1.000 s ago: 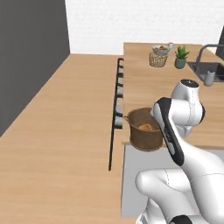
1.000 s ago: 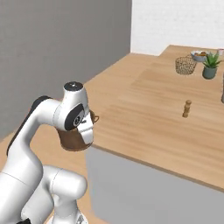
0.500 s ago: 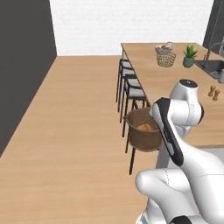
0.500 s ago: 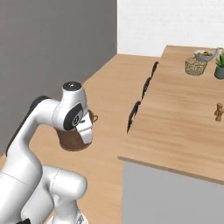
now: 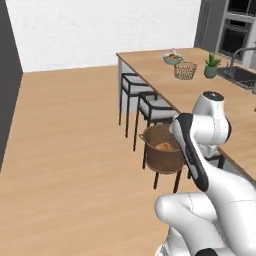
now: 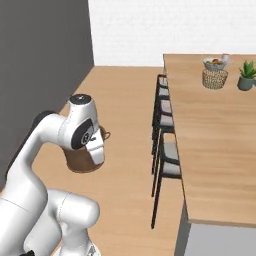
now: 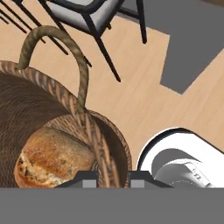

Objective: Open the cabinet, pick up the bread from the cabinet and place it in the basket. Then move the basket to the dining counter.

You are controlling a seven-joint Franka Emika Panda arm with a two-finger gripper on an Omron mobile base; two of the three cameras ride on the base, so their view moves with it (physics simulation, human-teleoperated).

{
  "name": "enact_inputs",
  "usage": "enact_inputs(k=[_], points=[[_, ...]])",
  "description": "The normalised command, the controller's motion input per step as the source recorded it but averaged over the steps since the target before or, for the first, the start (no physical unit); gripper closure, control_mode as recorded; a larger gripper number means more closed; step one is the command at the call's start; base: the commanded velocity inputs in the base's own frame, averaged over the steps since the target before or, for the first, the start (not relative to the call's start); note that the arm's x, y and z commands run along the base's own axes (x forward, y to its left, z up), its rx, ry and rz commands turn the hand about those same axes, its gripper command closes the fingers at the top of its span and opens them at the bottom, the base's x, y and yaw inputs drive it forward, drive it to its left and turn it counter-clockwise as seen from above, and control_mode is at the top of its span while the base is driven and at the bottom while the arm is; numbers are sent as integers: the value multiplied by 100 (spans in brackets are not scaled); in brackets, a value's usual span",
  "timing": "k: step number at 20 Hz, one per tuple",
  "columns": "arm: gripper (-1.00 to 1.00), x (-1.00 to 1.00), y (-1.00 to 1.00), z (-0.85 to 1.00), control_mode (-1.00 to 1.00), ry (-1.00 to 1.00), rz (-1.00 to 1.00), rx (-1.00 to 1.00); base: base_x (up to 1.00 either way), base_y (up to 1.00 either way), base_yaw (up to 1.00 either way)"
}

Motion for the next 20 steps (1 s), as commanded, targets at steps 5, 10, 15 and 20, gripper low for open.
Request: enact_inputs(k=[5, 10, 15, 20], points=[[100, 0, 0, 0, 100, 0, 0, 0, 100, 100, -57], [100, 0, 0, 0, 100, 0, 0, 0, 65, 42, -77], [100, 0, 0, 0, 100, 0, 0, 0, 63, 23, -76], [100, 0, 0, 0, 100, 0, 0, 0, 77, 36, -55]])
